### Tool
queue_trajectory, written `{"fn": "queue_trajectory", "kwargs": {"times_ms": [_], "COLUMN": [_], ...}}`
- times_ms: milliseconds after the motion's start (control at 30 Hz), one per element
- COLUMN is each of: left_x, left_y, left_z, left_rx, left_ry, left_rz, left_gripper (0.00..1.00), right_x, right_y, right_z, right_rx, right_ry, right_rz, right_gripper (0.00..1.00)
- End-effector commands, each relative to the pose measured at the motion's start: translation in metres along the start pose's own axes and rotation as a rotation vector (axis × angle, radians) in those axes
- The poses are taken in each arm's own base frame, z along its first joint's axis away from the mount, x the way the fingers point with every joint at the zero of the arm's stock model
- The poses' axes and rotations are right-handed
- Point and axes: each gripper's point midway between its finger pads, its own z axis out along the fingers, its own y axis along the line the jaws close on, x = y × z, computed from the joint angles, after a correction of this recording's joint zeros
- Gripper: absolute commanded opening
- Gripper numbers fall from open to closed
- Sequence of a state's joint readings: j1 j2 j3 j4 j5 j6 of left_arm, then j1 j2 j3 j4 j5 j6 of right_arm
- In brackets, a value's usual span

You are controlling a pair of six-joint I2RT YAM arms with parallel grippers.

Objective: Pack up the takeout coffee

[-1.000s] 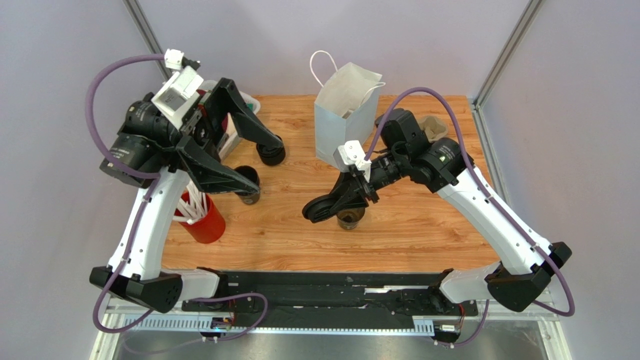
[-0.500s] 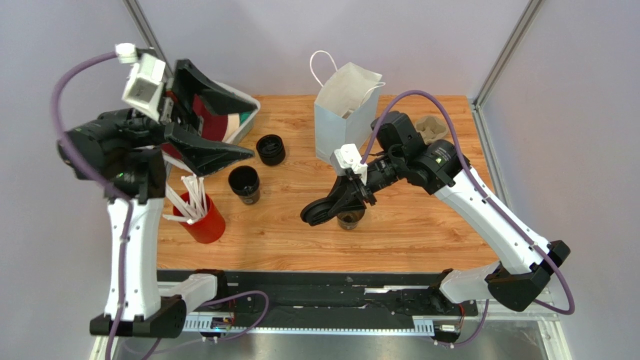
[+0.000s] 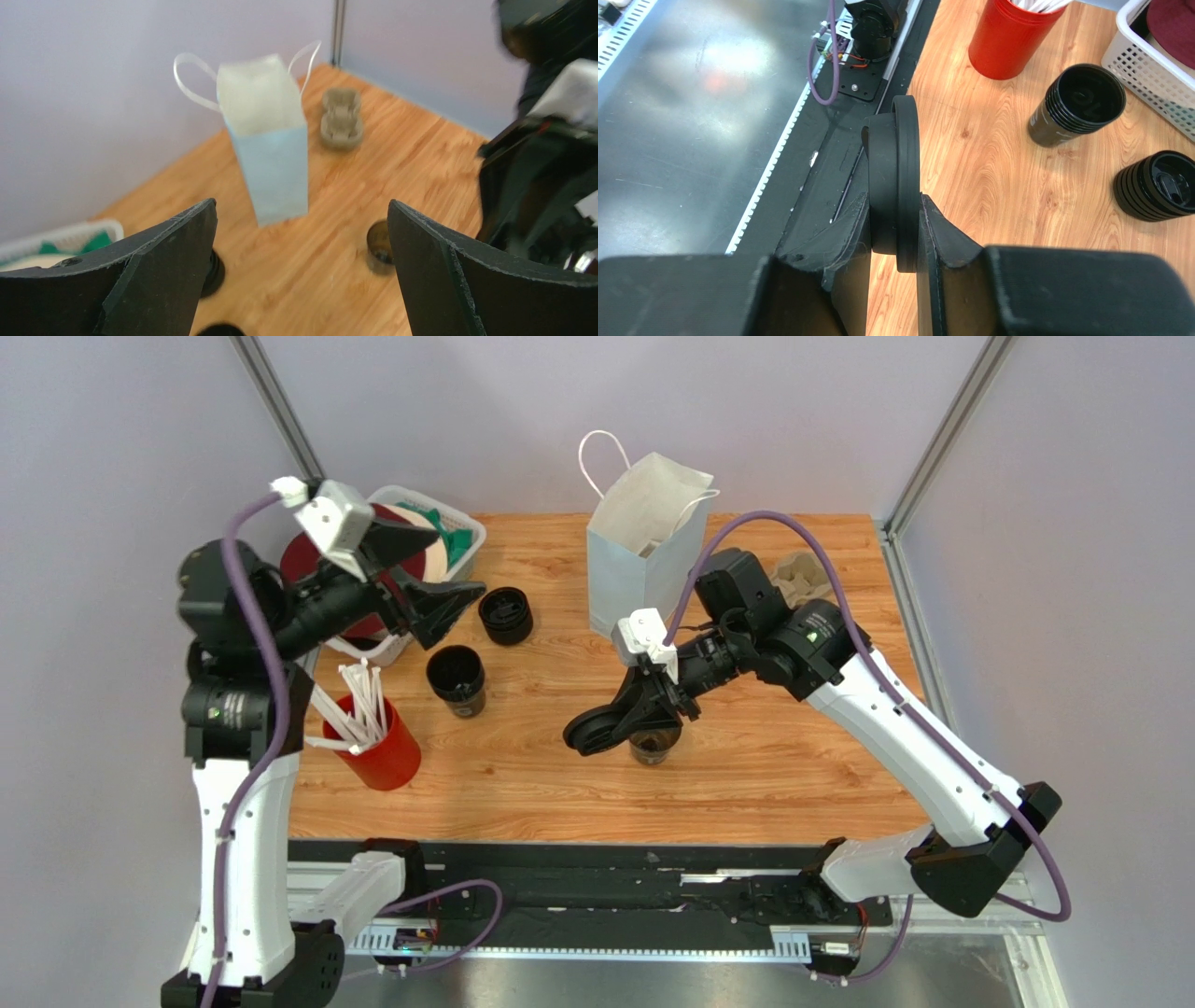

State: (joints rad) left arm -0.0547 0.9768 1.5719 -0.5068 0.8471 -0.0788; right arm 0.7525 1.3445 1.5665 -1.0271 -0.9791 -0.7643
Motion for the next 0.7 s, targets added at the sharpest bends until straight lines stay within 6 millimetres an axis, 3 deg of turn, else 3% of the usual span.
{"fn": "queue_trajectory", "kwargs": {"times_ms": [0,133,200,400,533,667], "left_x": [0.069,0.103,0.116,0.129,0.141,0.167], "left_y": [0.020,0.012,-0.006,-0.062,-0.078,-0.092], "left_z": [-0.002,-0.003,-0.004,-0.014,-0.011,0.001], "left_rx": [-0.085,-0.058,0.036,0.336,0.418,0.477], "left_ry": [0.183,0.263,0.287,0.269,0.286,0.357], "left_rz": [0.053,0.100,0.103,0.069,0.034,0.019], "left_gripper": [0.99,0.99,0.99,0.99,0.99,0.99], "right_x": [0.001,0.012,0.017,0.031,0.038,0.040], "right_y": [-0.007,-0.016,-0.019,-0.028,-0.031,-0.032], "right_z": [0.000,0.002,0.004,0.007,0.011,0.015], "right_rx": [0.032,0.043,0.042,0.041,0.037,0.033], "right_ry": [0.012,0.036,0.045,0.067,0.075,0.070], "right_rz": [-0.047,-0.031,-0.019,0.003,0.017,0.036], "right_gripper": [0.15,0.15,0.15,0.14,0.14,0.13]}}
